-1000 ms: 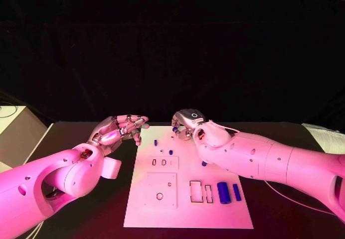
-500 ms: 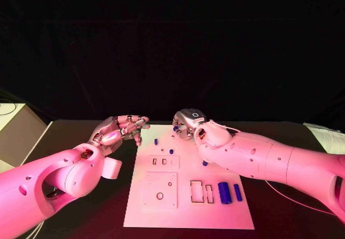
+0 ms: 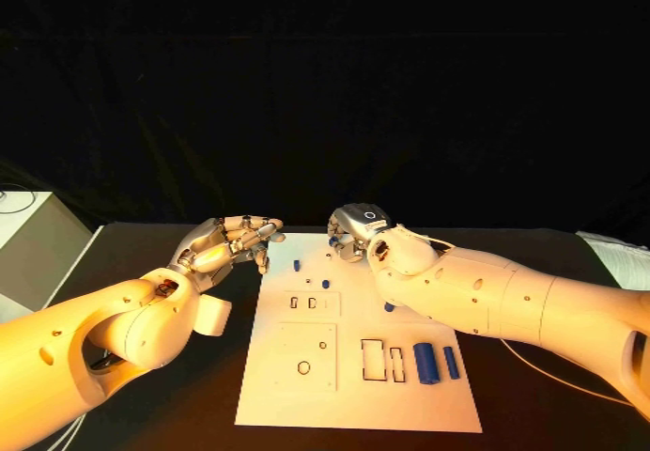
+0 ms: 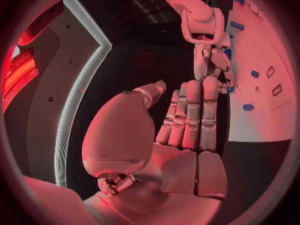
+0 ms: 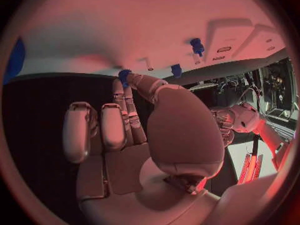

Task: Assemble the parts on the task board

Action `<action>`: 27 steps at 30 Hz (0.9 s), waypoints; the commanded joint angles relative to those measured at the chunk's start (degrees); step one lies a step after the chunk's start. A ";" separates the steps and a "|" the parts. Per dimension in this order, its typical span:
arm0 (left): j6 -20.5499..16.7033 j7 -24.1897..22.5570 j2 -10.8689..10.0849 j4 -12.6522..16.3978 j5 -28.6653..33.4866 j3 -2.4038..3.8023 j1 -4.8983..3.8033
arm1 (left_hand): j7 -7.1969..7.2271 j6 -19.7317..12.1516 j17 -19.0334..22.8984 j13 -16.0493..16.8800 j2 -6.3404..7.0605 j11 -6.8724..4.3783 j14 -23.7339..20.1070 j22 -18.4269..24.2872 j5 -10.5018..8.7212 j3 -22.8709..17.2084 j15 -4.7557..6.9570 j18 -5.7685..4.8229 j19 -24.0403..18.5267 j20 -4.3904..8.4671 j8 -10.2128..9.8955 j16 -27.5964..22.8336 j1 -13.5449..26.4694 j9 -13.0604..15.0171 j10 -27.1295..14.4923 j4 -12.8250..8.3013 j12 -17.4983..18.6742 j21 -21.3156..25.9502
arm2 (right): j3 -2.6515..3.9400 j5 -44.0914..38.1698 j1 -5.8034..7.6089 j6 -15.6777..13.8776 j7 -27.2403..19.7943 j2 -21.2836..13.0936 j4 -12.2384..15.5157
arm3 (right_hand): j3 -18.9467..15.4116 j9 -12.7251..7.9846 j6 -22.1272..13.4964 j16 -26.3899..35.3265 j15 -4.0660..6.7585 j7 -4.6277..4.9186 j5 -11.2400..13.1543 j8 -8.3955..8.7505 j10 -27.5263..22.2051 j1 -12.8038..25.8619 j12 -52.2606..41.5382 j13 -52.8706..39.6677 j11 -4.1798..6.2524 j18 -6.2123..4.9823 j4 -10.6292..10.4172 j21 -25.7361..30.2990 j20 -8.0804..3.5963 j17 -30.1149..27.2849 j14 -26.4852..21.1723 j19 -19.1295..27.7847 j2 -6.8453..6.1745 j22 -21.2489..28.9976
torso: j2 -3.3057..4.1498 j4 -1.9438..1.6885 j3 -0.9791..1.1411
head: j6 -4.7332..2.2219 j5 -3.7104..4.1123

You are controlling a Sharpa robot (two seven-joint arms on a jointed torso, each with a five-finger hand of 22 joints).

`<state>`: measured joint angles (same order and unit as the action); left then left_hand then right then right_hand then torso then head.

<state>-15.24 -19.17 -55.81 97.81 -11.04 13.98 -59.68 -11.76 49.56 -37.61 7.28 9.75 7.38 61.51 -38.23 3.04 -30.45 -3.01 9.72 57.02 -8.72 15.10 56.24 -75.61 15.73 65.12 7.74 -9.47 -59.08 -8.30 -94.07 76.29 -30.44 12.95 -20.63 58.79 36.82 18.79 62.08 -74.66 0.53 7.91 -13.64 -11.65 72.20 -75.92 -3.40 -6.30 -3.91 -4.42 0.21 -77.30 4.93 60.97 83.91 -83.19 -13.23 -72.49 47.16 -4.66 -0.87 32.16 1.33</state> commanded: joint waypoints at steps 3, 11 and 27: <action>1.19 -0.07 0.02 0.19 -0.22 0.06 -0.06 | -0.01 -0.51 -0.05 0.06 0.02 0.10 -0.02 -0.09 -0.19 -0.33 -0.30 0.19 -0.47 0.00 -0.35 0.22 0.62 0.08 -0.48 -0.09 0.02 -0.37 | -0.02 -0.39 -0.01 0.58 -0.01 0.01 -0.28 | 0.05 0.08 -0.63 -0.07 0.25 0.21 -0.22 0.09 -0.61 0.33 -0.04 0.24 -0.25 0.64 0.17 0.56 -0.06 -0.54 1.09 0.05 -0.65 0.68 | 0.06 0.15 0.11 | -0.15 -0.13; 1.09 -0.09 -0.01 0.25 -0.22 0.06 -0.06 | -0.01 -0.51 -0.05 0.06 0.02 0.10 -0.02 -0.09 -0.19 -0.33 -0.30 0.19 -0.47 0.00 -0.35 0.22 0.62 0.08 -0.48 -0.09 0.02 -0.37 | -0.03 0.10 0.06 1.63 -1.22 0.00 -0.48 | -0.87 -1.07 -7.18 3.71 -1.10 1.41 2.02 4.05 -7.63 1.61 -0.03 2.21 -1.81 -1.21 0.19 8.04 1.13 -7.23 -0.99 4.04 -3.15 9.62 | 0.13 0.21 0.14 | -0.24 -0.16; 1.34 -0.47 -0.40 -0.15 -0.21 0.07 -0.05 | -0.04 -0.63 -0.04 0.09 -0.07 0.13 -0.02 -0.14 -0.19 -0.40 -0.34 0.21 -0.64 -0.05 -0.42 0.21 0.61 0.06 -0.64 -0.09 0.05 -0.50 | 0.00 2.52 0.12 -1.54 -2.30 -5.00 4.71 | -9.46 -2.38 -9.09 7.99 -0.70 1.34 4.55 6.01 -8.86 -2.11 -0.93 1.77 -1.47 -2.39 -0.90 15.82 0.86 -14.59 -1.97 5.39 -0.31 16.89 | 0.00 0.69 0.38 | -0.09 -0.30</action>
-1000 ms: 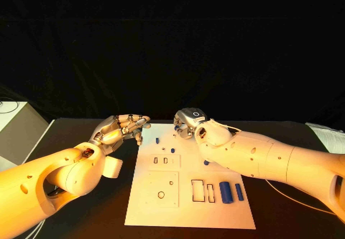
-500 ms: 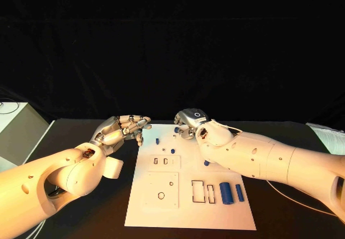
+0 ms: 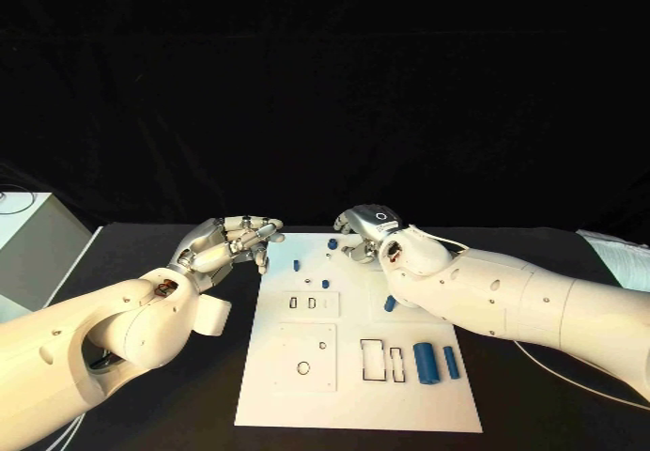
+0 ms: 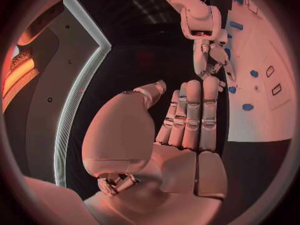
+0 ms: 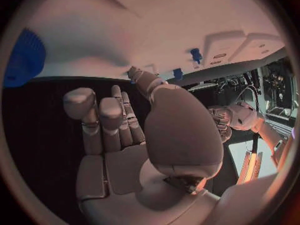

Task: Assemble the parts on the task board

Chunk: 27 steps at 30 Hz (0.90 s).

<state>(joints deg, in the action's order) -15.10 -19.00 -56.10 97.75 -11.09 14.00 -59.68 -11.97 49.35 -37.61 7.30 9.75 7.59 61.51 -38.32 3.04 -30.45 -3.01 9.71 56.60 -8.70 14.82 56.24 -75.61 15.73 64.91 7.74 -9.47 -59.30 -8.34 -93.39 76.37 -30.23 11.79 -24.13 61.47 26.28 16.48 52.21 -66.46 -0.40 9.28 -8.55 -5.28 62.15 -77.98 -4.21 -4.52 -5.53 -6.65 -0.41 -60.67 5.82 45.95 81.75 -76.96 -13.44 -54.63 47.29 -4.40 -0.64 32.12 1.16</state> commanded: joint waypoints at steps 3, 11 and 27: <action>1.46 -0.92 -0.19 -0.46 -0.11 0.05 -0.05 | 0.20 -0.42 -0.03 0.08 -0.11 -0.09 -0.04 0.02 -0.19 -0.45 -0.34 0.24 -0.33 -0.07 -0.15 0.20 0.54 0.07 -0.45 -0.13 0.04 -0.26 | 0.19 6.04 0.26 -1.18 -2.44 -4.10 5.13 | 2.55 -0.12 1.51 -1.39 0.17 -0.01 -0.68 -0.54 2.99 0.59 -0.19 -0.07 0.11 0.26 -0.95 -2.43 -0.10 2.00 0.77 -1.81 -0.51 -3.04 | -0.31 0.69 0.27 | -0.30 0.01; 2.40 -1.65 -0.07 -1.60 0.08 0.05 -0.03 | 0.14 -0.55 0.42 0.24 -0.02 0.02 -1.38 2.84 -0.19 -0.56 -0.51 0.78 -3.37 -0.27 -0.22 -0.90 0.49 0.11 -0.75 -0.28 0.01 1.57 | 0.64 16.48 1.56 2.62 -5.99 -11.20 11.61 | 4.72 0.26 4.42 -7.77 1.84 -0.98 0.19 -2.00 15.98 0.93 -8.47 -5.73 2.52 1.55 -1.50 -8.64 -1.36 11.45 2.81 -4.34 -1.96 -10.61 | -1.01 1.24 0.54 | -0.61 0.31; 5.50 -0.87 0.05 -2.65 -0.27 0.03 0.05 | -0.02 -0.85 0.73 0.27 -0.01 0.18 -1.99 2.94 -0.20 -0.72 -0.64 0.80 -4.06 -0.39 -0.40 -1.57 0.33 0.08 -1.27 -0.47 0.17 1.80 | 0.84 20.34 2.13 10.26 -4.05 -15.22 7.21 | -2.34 0.51 0.52 -21.34 0.60 -0.12 -2.30 -5.80 26.26 1.51 -84.28 -83.65 1.26 4.88 -5.86 -22.91 -0.34 37.61 7.00 -9.96 -0.41 -27.97 | -1.63 1.69 1.33 | 0.24 -0.09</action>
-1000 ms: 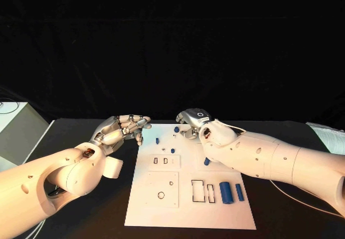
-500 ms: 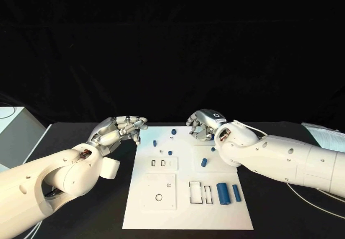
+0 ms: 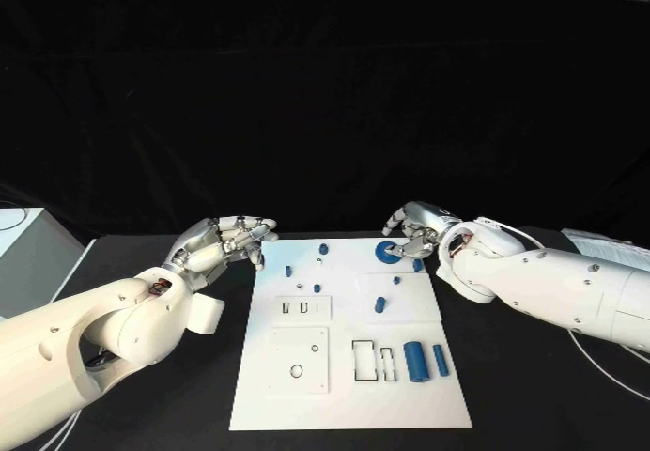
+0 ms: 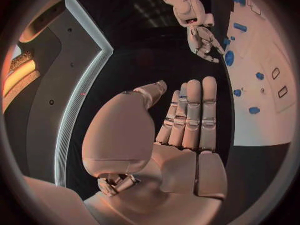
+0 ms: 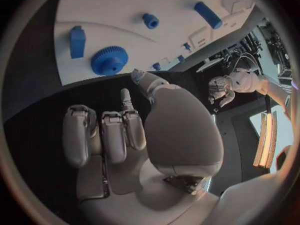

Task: Assemble the parts on the task board

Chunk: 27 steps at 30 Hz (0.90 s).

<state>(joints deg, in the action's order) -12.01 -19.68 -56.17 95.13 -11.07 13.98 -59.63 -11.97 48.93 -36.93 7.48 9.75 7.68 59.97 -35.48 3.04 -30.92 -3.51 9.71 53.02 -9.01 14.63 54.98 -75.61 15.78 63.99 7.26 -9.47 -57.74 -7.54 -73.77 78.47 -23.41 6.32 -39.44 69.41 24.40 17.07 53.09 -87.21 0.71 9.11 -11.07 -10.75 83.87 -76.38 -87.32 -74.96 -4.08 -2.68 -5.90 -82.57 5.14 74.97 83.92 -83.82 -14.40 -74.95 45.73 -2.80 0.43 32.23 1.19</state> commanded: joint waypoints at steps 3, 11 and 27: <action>2.71 0.05 0.18 -0.13 -0.71 0.03 0.02 | -0.04 -0.46 0.07 0.08 -0.01 0.11 -0.48 0.11 -0.20 -0.25 -0.16 0.80 -0.52 -0.10 -0.22 -0.35 0.33 0.03 -0.38 0.00 0.19 0.25 | 0.05 0.38 0.03 3.51 2.35 0.23 -1.49 | -1.58 -0.17 -0.85 -1.21 -0.70 0.19 0.32 -0.47 5.66 -0.30 -2.25 -14.52 -0.36 1.19 -0.85 -2.16 0.55 10.22 5.12 -3.59 0.57 -8.98 | -0.02 -0.08 0.17 | 0.21 -0.01; 2.97 0.37 0.44 -0.67 -1.50 0.02 0.25 | -0.05 -0.48 0.10 0.09 -0.03 0.12 -0.52 0.12 -0.20 -0.27 -0.17 0.80 -0.58 -0.12 -0.24 -0.41 0.31 0.02 -0.42 -0.01 0.20 0.28 | 0.07 -0.07 0.01 4.02 3.36 0.92 -2.50 | -3.64 -0.46 -2.29 -1.56 -1.04 0.54 0.58 -0.29 5.80 -0.57 -2.39 -14.69 -0.72 1.41 -1.75 -3.03 0.88 11.12 5.27 -3.93 0.62 -10.00 | 0.05 -0.09 -0.06 | 0.36 0.27; 3.11 0.38 0.51 -0.60 -1.68 0.02 1.21 | -0.07 -0.51 0.15 0.10 -0.11 0.14 -0.57 0.14 -0.20 -0.34 -0.20 0.80 -0.67 -0.15 -0.25 -0.50 0.26 0.02 -0.47 -0.04 0.20 0.31 | 0.08 -0.91 -0.52 6.06 4.72 3.05 -4.80 | -7.47 -0.72 -3.59 -1.89 -1.46 0.90 1.02 -0.52 5.97 -0.99 -2.54 -14.88 -1.10 1.70 -4.00 -4.13 1.35 12.03 5.43 -4.41 1.36 -11.31 | 0.02 -0.18 -0.10 | 0.96 0.38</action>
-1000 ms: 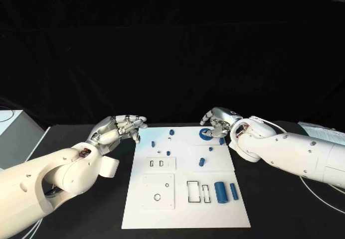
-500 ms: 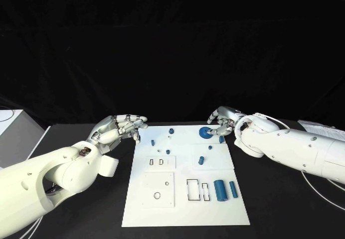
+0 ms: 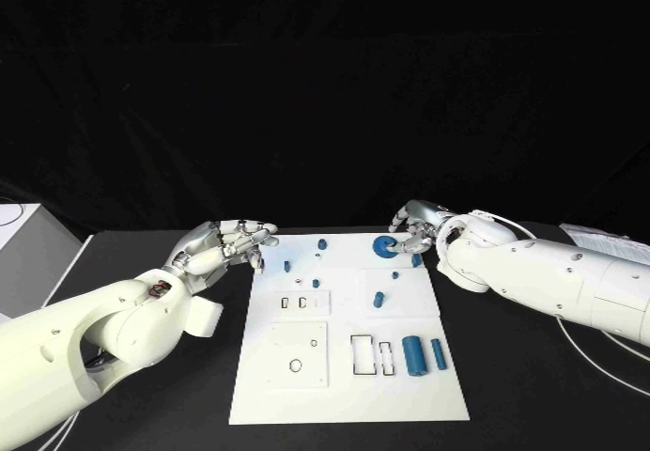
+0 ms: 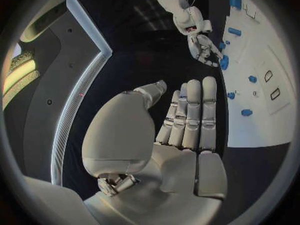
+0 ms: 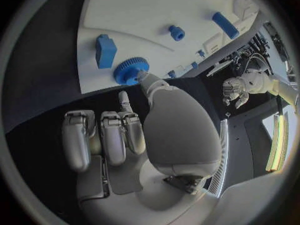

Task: Assemble the parts on the task board

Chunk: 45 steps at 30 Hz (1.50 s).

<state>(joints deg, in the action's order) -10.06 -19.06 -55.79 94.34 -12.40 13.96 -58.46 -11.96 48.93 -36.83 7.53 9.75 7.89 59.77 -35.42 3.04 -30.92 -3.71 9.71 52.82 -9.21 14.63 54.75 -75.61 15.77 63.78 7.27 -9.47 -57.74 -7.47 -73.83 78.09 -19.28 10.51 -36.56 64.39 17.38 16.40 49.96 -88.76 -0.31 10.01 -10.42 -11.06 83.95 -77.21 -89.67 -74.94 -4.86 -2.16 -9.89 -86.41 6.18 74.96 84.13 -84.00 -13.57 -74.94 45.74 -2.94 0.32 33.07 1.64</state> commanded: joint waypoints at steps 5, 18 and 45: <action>0.89 -0.12 0.11 0.14 -0.36 0.05 0.07 | -0.07 -0.51 0.05 0.05 -0.11 -0.07 -0.37 0.08 -0.20 -0.34 0.00 0.80 -0.47 0.06 -0.26 -0.27 0.26 0.03 -0.26 -0.04 0.20 0.31 | 0.00 -0.41 -0.26 2.25 0.47 0.19 0.51 | -1.06 -0.04 -0.40 -0.34 -0.46 -0.01 0.38 -0.39 5.87 -0.26 -0.19 -14.89 -0.33 1.21 -0.42 -0.41 0.35 12.04 5.21 -4.28 0.65 -11.48 | -0.01 0.07 0.02 | 0.32 -0.22; 0.58 0.06 0.12 -0.02 -0.36 0.06 0.08 | -0.10 -0.52 0.09 0.06 -0.18 -0.05 -0.39 0.10 -0.19 -0.39 -0.02 0.81 -0.52 0.03 -0.26 -0.33 0.25 0.04 -0.29 -0.04 0.20 0.33 | 0.00 0.54 -0.36 2.60 0.21 0.10 1.00 | -1.84 0.09 0.30 -0.47 -0.41 -0.18 0.16 -1.03 6.05 -0.71 -0.33 -15.06 -0.21 1.31 -1.16 -0.78 0.36 12.42 5.29 -4.45 1.11 -11.91 | -0.04 0.12 0.09 | 0.42 -0.30; 0.63 0.31 0.10 0.00 -0.36 0.06 0.09 | -0.10 -0.52 0.09 0.06 -0.18 -0.05 -0.39 0.10 -0.19 -0.39 -0.02 0.81 -0.52 0.03 -0.26 -0.33 0.25 0.04 -0.29 -0.04 0.20 0.33 | -0.04 -0.77 -0.82 0.77 1.92 2.04 -0.10 | -0.27 0.18 3.24 -0.49 0.24 -0.85 -1.35 -2.13 6.05 -2.56 -0.33 -15.06 0.38 1.55 -2.23 -1.60 -0.14 12.48 5.30 -4.87 2.82 -12.87 | -0.02 0.06 0.03 | 0.44 0.38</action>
<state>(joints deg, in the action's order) -10.05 -18.55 -55.78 94.23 -12.60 13.97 -58.37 -12.17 48.73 -36.80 7.50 9.75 7.89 59.78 -35.38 3.04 -30.92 -3.71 9.72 52.83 -9.21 14.63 54.75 -75.61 15.76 63.79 7.27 -9.47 -57.74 -7.43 -73.58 77.48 -18.40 11.71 -34.61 64.28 16.94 16.50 52.85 -88.97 -0.31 9.02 -11.46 -12.88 83.93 -79.32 -89.66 -74.91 -4.83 -1.49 -12.09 -87.70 6.17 74.93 84.13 -84.00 -10.86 -74.91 45.76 -2.94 0.37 33.48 2.04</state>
